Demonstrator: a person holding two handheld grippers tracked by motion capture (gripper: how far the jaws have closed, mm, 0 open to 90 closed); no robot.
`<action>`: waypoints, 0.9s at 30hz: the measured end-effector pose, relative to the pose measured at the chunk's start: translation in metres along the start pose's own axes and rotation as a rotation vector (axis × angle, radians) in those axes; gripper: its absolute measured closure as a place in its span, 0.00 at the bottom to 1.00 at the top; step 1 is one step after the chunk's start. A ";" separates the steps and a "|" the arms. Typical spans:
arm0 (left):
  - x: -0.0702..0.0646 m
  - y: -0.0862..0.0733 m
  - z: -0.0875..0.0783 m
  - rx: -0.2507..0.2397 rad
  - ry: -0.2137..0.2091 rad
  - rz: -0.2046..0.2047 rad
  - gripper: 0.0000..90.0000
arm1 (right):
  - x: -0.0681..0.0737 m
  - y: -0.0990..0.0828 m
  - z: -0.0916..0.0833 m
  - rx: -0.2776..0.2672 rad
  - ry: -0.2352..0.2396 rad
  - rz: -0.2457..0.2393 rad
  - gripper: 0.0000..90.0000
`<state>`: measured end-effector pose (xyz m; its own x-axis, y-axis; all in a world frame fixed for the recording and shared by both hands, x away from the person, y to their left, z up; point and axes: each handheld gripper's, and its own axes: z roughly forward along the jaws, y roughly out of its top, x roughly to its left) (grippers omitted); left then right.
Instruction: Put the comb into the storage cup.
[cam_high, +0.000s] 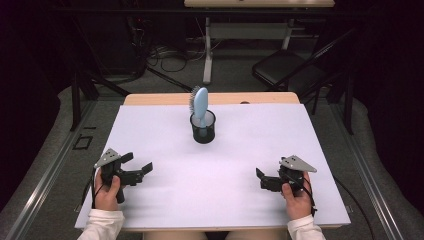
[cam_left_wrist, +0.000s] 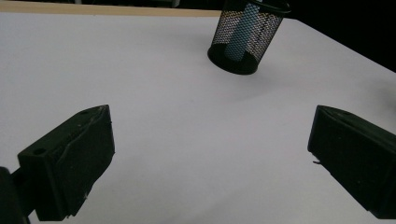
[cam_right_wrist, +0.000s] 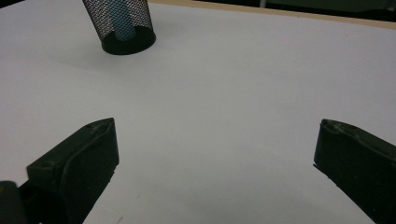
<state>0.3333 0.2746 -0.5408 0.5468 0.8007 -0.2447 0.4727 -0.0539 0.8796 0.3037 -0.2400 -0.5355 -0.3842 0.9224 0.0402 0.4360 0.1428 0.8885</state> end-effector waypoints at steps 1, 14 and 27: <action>0.000 0.000 0.000 -0.001 0.000 -0.004 0.00 | 0.000 0.000 0.000 0.005 -0.001 0.000 0.00; 0.006 -0.002 0.000 -0.008 -0.006 -0.041 0.00 | -0.001 -0.003 0.004 0.019 0.002 0.001 0.00; 0.008 -0.004 0.000 -0.012 -0.005 -0.054 0.00 | 0.001 -0.004 0.005 0.026 0.006 -0.001 0.00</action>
<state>0.3357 0.2808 -0.5458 0.5239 0.7995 -0.2939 0.4936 -0.0038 0.8697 0.3060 -0.2380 -0.5412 -0.3899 0.9199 0.0419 0.4566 0.1536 0.8763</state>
